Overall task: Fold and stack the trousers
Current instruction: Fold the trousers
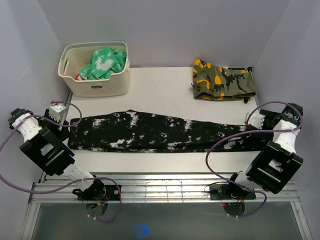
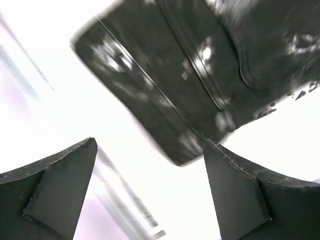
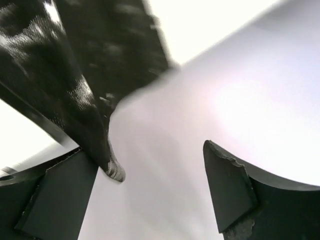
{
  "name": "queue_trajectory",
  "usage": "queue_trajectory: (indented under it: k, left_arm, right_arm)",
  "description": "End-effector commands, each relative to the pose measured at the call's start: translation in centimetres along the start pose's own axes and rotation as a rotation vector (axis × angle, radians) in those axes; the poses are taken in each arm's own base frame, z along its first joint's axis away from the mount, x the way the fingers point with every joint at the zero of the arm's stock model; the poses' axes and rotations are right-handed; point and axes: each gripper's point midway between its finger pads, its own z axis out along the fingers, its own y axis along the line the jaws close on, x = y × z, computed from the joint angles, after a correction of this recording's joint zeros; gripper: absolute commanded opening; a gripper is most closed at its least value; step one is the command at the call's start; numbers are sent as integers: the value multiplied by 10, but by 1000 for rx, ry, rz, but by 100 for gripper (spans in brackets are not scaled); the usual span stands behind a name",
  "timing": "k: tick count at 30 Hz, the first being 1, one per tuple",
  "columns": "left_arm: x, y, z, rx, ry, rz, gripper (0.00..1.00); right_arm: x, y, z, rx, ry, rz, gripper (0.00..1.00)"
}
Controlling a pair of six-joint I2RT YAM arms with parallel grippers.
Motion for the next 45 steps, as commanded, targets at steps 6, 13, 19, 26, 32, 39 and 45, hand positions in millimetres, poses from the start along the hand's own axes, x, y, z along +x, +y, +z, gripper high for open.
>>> queue_trajectory:
  k: [6,13,19,26,32,39,45]
  left_arm:
    - [-116,-90,-28,81,-246,318,96]
    - [-106,-159,34,217,-164,271,78]
    - [-95,-165,73,218,-53,140,69]
    - [-17,-133,108,148,241,36,37]
    - [33,-107,105,106,367,21,21]
    - [-7,-121,80,184,203,127,23]
    - [-98,-170,69,290,-58,283,40]
  right_arm:
    - [-76,-22,-70,-30,-227,34,90]
    - [-173,32,-44,-143,-325,-51,80]
    - [-177,22,-27,-180,-307,86,61]
    - [-187,27,-1,-287,-276,368,49]
    - [-191,49,21,-373,-220,536,40]
    - [-177,114,31,-546,-120,538,28]
    - [-231,61,-12,-552,-376,592,24]
